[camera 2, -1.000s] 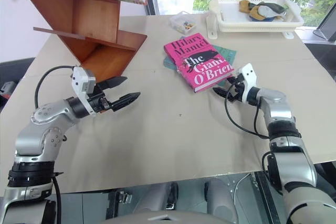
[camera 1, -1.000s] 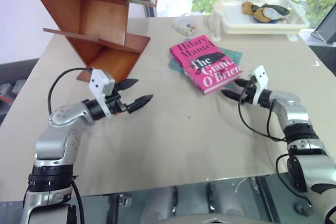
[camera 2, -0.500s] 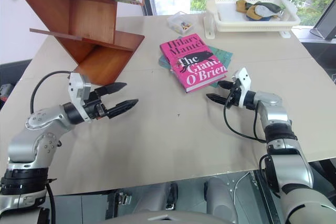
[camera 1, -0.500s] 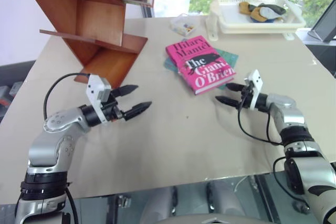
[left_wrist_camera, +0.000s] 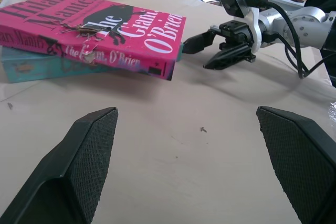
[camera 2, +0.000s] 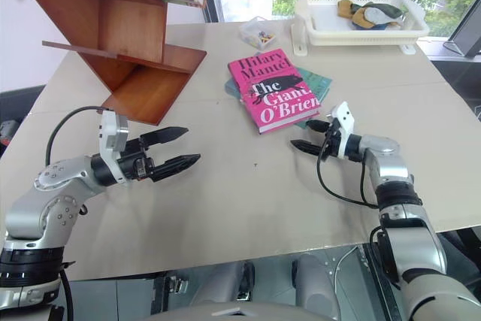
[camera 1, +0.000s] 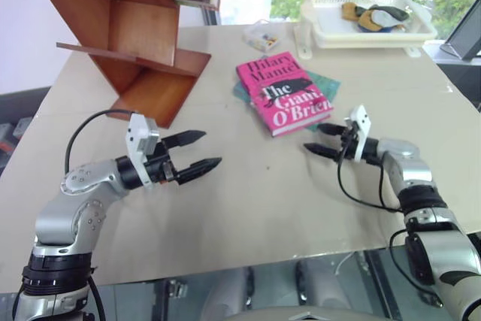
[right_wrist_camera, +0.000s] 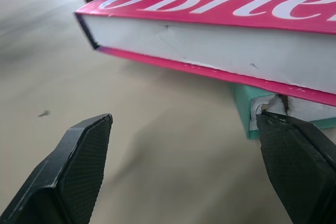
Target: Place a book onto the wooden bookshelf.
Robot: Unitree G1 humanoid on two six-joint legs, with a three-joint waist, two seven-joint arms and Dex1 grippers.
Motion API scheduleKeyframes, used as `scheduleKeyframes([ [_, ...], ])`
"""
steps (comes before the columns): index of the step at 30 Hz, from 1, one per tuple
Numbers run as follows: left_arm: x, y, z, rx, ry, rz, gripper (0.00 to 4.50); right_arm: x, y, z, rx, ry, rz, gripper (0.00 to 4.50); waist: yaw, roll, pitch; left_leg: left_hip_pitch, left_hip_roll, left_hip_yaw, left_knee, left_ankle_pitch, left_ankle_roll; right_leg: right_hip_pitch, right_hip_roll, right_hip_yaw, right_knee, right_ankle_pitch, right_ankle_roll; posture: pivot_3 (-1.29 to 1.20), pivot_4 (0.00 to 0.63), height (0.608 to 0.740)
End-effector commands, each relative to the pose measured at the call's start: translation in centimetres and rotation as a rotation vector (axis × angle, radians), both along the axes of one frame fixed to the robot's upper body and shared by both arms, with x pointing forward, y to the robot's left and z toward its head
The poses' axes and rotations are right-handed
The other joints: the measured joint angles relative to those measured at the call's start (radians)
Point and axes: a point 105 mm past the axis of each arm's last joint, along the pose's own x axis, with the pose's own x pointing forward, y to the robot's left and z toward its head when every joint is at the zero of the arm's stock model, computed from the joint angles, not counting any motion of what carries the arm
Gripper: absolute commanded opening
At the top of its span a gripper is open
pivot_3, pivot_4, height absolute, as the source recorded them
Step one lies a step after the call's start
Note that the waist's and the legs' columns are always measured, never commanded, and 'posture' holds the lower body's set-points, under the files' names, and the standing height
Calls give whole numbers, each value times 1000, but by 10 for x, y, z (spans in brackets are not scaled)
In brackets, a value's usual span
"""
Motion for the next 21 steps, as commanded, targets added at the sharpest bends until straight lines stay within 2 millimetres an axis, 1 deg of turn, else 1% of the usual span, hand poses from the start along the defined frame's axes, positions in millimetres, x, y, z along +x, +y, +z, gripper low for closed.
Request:
scheduleKeyframes([
  [1,-1,3,12,18,-52,-5,4469,-12,14,8,9,-27,86,4500,0,0,0,0,0,0,0,0,0,0,0,0,0,0,0,0,150,740],
  [5,0,3,12,20,-52,-7,4469,-26,26,8,2,-25,148,4500,1,0,0,0,0,0,0,0,0,0,0,0,0,0,0,0,150,740],
  [11,1,2,12,25,-51,-13,4469,-49,54,19,21,-52,243,4500,1,0,0,0,0,-1,0,0,0,0,0,0,0,0,0,0,150,740],
  [14,1,1,12,25,-51,-16,4469,-55,62,22,30,-56,260,4500,2,0,0,0,0,-1,0,0,0,0,0,0,0,0,0,0,150,740],
  [16,1,1,12,26,-52,-16,4469,-59,61,23,25,-48,258,4500,7,0,0,0,0,-1,0,0,0,0,0,-1,0,0,0,0,150,740],
  [17,0,1,12,26,-52,-16,4469,-58,56,22,14,-42,239,4500,9,0,0,0,0,-1,0,0,0,0,0,-1,0,0,0,0,150,740],
  [18,0,1,12,27,-51,-16,4469,-55,50,19,-1,-32,210,4500,10,0,0,0,0,-1,0,0,0,0,0,-1,0,0,0,0,150,740],
  [21,0,2,11,29,-49,-15,4469,-40,21,8,-61,1,87,4500,15,0,0,0,-1,-1,0,0,0,0,-1,-1,0,0,0,0,150,740],
])
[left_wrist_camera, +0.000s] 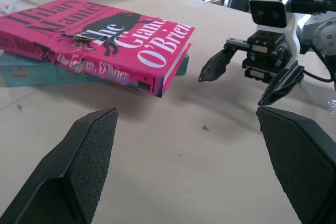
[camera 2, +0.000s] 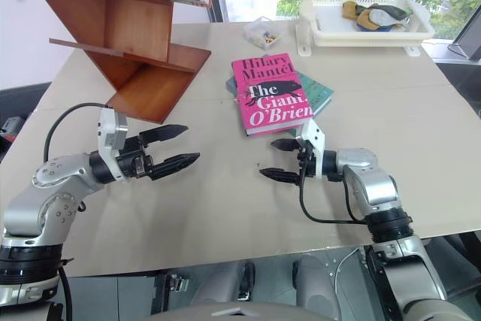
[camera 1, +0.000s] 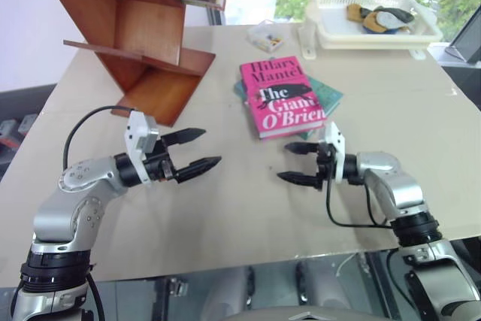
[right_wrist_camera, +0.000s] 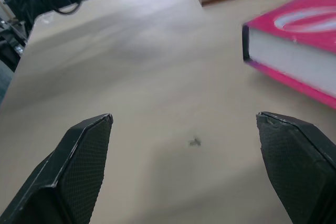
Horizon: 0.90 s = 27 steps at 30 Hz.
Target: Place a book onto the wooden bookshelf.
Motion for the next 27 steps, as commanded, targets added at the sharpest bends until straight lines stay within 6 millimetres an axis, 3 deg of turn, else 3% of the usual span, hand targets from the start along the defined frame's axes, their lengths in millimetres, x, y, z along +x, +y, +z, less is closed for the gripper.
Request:
scheduleKeyframes([
  [1,0,2,7,14,-33,-3,4469,18,-35,-3,-44,2,-152,4500,4,0,0,0,0,0,0,0,0,0,0,0,0,0,0,0,150,740],
  [4,0,1,7,14,-34,-5,4469,28,-51,-9,-60,20,-239,4500,10,0,0,0,0,0,0,0,0,0,0,0,0,0,0,0,150,740],
  [8,1,1,8,14,-36,-5,4469,40,-55,-9,-18,7,-312,4500,9,0,0,1,1,0,0,0,0,0,1,0,0,0,0,0,150,740],
  [19,0,3,7,17,-36,5,4469,55,-17,1,58,-51,-281,4500,7,0,0,1,1,1,0,0,0,0,2,0,0,0,0,0,150,740],
  [27,-2,5,5,18,-31,21,4469,50,3,-4,70,-37,-225,4500,5,0,0,1,1,1,0,0,0,0,2,0,0,0,0,0,150,740],
])
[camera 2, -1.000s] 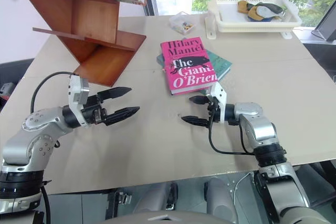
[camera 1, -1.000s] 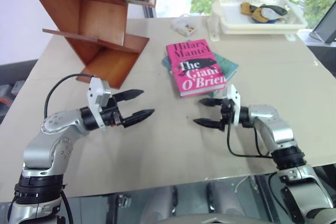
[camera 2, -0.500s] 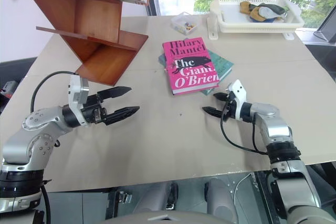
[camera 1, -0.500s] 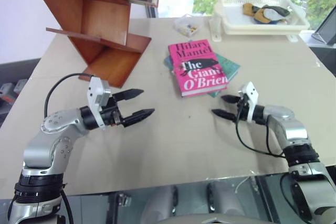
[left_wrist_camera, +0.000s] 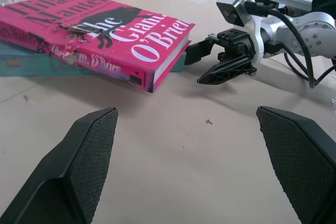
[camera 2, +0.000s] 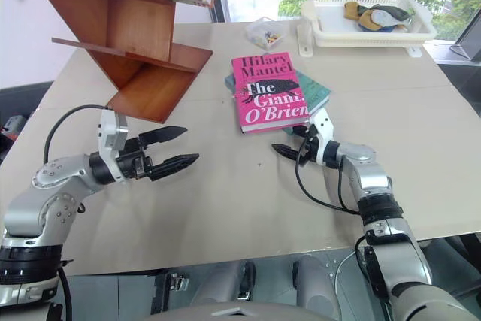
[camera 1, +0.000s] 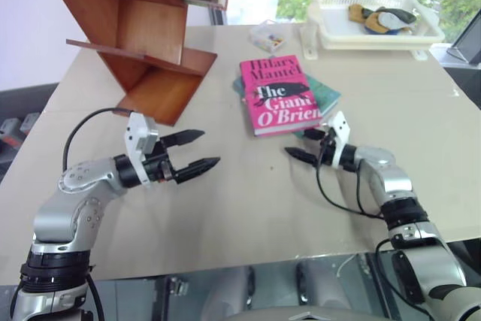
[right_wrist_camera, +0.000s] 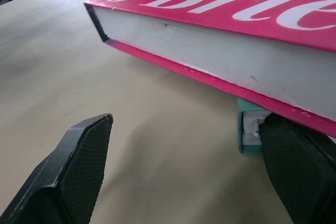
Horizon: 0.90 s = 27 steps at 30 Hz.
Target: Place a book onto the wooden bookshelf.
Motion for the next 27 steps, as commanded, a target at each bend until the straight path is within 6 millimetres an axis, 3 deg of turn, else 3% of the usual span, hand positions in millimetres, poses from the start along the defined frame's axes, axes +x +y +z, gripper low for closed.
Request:
scheduleKeyframes([
  [1,-2,1,11,16,-53,3,4469,0,11,9,8,-38,37,4500,-2,0,0,0,0,0,0,0,0,0,0,0,0,0,0,0,150,740],
  [8,-3,1,11,18,-53,11,4469,-4,28,8,12,-46,90,4500,-19,0,0,0,0,0,0,0,0,0,0,0,0,0,0,0,150,740],
  [15,0,2,12,25,-58,10,4469,-31,49,2,-30,-60,247,4500,-20,0,0,0,0,-1,0,0,0,0,0,0,0,0,0,0,150,740],
  [27,2,3,12,31,-63,8,4469,-46,29,-2,-57,-34,297,4500,-17,0,0,0,0,-1,0,0,0,0,0,-1,0,0,0,0,150,740],
])
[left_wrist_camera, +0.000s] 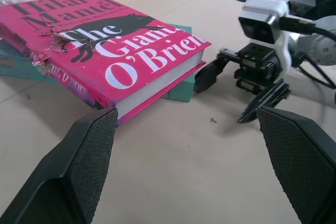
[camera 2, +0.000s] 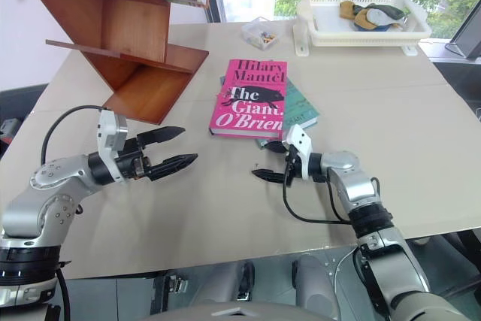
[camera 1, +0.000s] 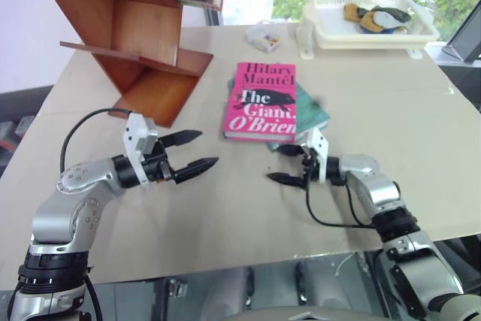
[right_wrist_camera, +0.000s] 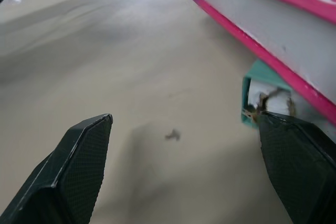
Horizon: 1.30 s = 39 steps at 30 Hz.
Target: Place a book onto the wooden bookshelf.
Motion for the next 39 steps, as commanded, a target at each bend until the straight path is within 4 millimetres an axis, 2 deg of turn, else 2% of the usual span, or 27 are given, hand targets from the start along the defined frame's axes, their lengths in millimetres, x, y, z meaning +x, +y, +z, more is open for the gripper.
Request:
scheduleKeyframes([
  [1,0,0,11,12,-53,-10,4469,-6,-5,10,18,-21,27,4500,0,0,0,0,0,0,0,0,0,0,0,0,0,0,0,0,150,740],
  [9,2,0,11,12,-55,-12,4469,-11,-27,11,-16,-23,-8,4500,2,0,0,0,0,0,0,0,0,0,0,0,0,0,0,0,150,740],
  [18,10,5,9,17,-69,40,4469,7,-63,14,-67,-37,-159,4500,8,0,0,0,0,0,0,0,0,0,-1,0,0,0,0,0,150,740],
  [22,33,13,12,-109,-65,159,4469,5,-83,18,-83,-38,-200,4500,22,0,0,0,0,0,0,0,0,0,-1,0,0,0,0,0,150,740],
  [26,58,9,13,-258,-15,245,4469,-2,-92,24,-85,-59,-219,4500,29,-1,0,-1,0,0,1,0,0,0,-1,-1,0,0,0,0,150,740],
  [28,76,3,6,-322,63,295,4469,-10,-100,28,-84,-76,-231,4500,32,-2,0,-1,-1,0,1,0,0,1,-1,-1,0,0,0,0,150,740],
  [31,91,-8,0,-368,145,288,4469,-20,-112,31,-100,-86,-255,4500,30,-2,0,-1,-2,0,2,0,1,1,0,-1,0,0,0,0,150,740],
  [35,123,-13,-15,-455,318,360,4469,-31,-126,37,-117,-95,-297,4500,39,-4,1,-1,-2,-1,3,0,1,2,4,-2,1,0,0,0,150,740],
  [39,137,-32,-23,-500,448,325,4469,-33,-130,42,-115,-110,-336,4500,30,-5,1,0,-1,-2,4,-2,4,4,6,-4,1,0,1,0,150,740],
])
